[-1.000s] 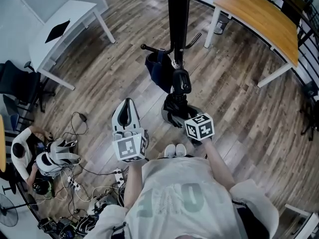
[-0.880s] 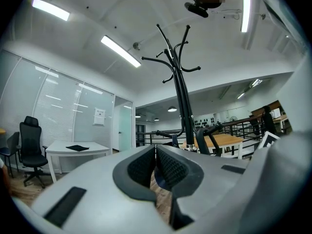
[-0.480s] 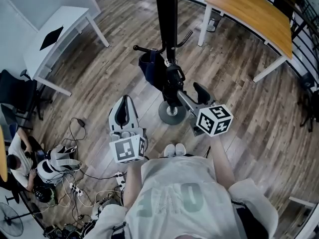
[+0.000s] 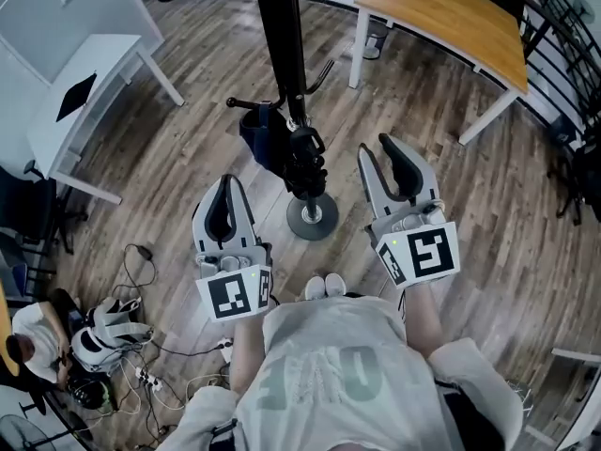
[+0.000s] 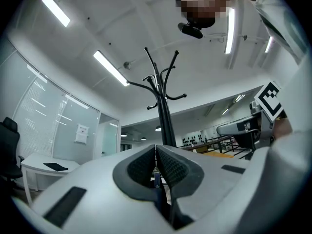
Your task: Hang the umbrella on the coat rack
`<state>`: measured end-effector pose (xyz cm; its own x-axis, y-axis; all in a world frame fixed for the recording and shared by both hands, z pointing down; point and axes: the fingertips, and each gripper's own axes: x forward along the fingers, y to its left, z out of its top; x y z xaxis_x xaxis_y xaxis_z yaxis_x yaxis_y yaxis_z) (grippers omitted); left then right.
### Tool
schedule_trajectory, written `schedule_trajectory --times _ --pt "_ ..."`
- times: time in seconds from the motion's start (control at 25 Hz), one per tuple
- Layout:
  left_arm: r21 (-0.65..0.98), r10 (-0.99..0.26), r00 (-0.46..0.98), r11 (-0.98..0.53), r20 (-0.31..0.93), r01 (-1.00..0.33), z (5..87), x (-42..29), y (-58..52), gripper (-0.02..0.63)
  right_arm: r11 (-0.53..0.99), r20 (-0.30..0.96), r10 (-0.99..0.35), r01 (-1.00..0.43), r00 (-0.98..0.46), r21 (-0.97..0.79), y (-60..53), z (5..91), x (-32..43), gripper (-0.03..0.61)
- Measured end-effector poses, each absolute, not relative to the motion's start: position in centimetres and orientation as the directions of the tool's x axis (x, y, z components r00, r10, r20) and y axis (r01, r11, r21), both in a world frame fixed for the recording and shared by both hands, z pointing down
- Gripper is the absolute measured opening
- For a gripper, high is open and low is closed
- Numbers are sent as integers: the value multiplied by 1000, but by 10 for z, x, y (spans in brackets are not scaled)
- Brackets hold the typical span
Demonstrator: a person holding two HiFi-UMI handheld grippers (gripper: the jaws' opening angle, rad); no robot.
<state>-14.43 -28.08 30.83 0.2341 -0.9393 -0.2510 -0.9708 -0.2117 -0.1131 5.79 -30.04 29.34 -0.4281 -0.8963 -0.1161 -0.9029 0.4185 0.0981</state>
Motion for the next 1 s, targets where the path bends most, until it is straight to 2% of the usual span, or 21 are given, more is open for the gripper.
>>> schedule_trajectory --times 0.32,1.0 --pt "-137 -919 273 -244 -283 -960 289 -129 -278 29 361 -115 -919 -922 -377 138 -272 295 58 63" --pt "-142 -914 312 -283 -259 -948 299 -117 -278 29 354 13 -935 -932 -354 76 -259 344 56 32"
